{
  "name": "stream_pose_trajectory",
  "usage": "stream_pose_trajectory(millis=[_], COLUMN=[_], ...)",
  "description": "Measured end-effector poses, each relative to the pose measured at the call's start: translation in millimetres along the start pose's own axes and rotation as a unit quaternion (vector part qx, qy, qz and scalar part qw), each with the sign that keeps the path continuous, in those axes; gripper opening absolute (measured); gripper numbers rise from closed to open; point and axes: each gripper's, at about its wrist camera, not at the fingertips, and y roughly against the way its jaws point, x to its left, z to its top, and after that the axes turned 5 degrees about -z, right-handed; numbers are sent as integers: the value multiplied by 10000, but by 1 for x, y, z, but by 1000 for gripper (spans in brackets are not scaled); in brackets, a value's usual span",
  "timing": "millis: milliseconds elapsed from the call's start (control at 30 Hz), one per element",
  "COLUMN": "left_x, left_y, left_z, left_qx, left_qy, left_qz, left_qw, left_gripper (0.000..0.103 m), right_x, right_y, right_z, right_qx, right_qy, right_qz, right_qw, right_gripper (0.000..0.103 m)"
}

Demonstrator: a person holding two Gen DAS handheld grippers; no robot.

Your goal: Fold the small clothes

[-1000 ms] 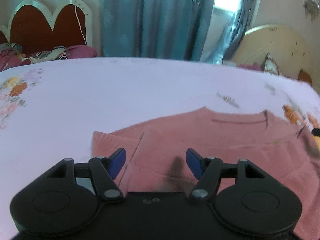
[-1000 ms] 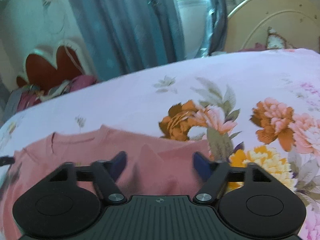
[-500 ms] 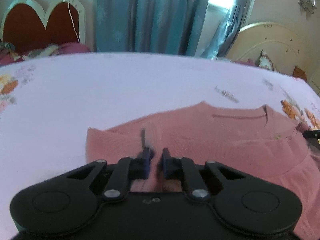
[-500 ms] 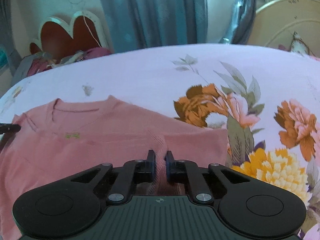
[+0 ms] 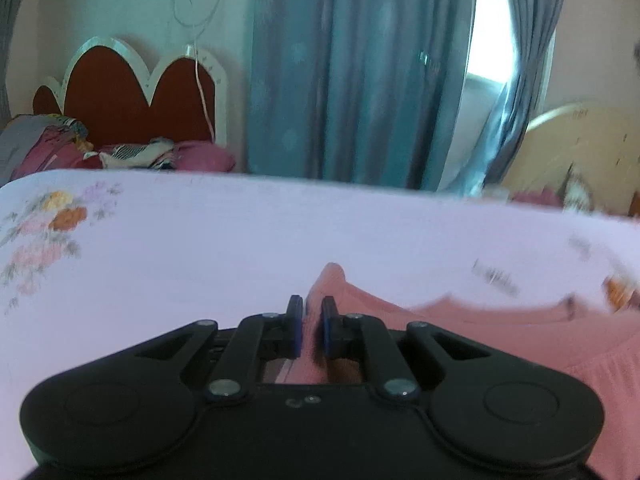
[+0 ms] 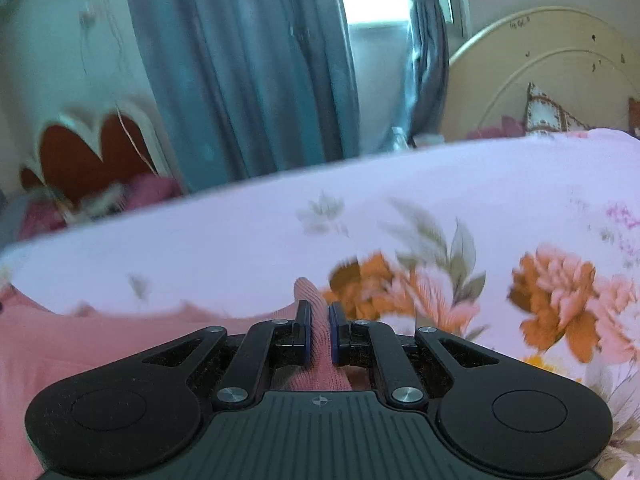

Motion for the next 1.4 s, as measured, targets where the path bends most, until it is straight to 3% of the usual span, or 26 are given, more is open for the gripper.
stream_pose_trajectory(millis=[200, 300, 400, 433, 500, 600, 667, 800, 900, 1033, 1167, 1267, 1400], left_x=[3, 4, -2, -3, -3, 4, 10, 11, -2, -27, -40, -29, -15], left_y=[-5, -20, -20, -19, -15, -5, 6, 30, 48, 54, 41, 30, 31], left_z=[-10, -19, -19, -19, -17, -16, -16, -15, -17, -28, -45, -52, -54], left_qx=[-21, 325, 358, 385, 374, 294, 162, -27, -38, 189, 462, 717, 695], left_qy=[43, -64, -228, -269, -328, -181, -47, -49, -166, -315, -393, -355, -329], left_qz=[234, 345, 437, 462, 529, 454, 468, 467, 241, -133, -33, 170, 292], left_qw=[9997, 9989, 9981, 9978, 9974, 9984, 9988, 9989, 9996, 9992, 9982, 9967, 9966], left_gripper=[9, 9, 12, 14, 23, 39, 54, 54, 54, 54, 54, 56, 56], right_x=[-5, -3, -6, -7, -11, -16, -15, 3, 21, 53, 74, 61, 25], right_y=[-11, -25, -20, -17, -8, 7, 20, 40, 42, 43, 35, 27, 23], right_z=[-6, -14, -12, -12, -9, -7, -6, -10, -18, -32, -48, -57, -65], right_qx=[-131, 151, 168, 144, 38, -33, -125, -224, -90, 33, 239, 383, 382], right_qy=[-201, -19, -31, -33, -100, -205, -156, 177, 358, 667, 933, 847, 668], right_qz=[-194, -308, -210, -217, -218, -216, -238, -171, 21, 241, 312, 102, -333], right_qw=[9995, 9994, 9996, 9997, 9997, 9996, 9995, 9994, 9993, 9975, 9949, 9956, 9965], right_gripper=[8, 8, 12, 28, 40, 39, 39, 39, 39, 39, 39, 39, 39])
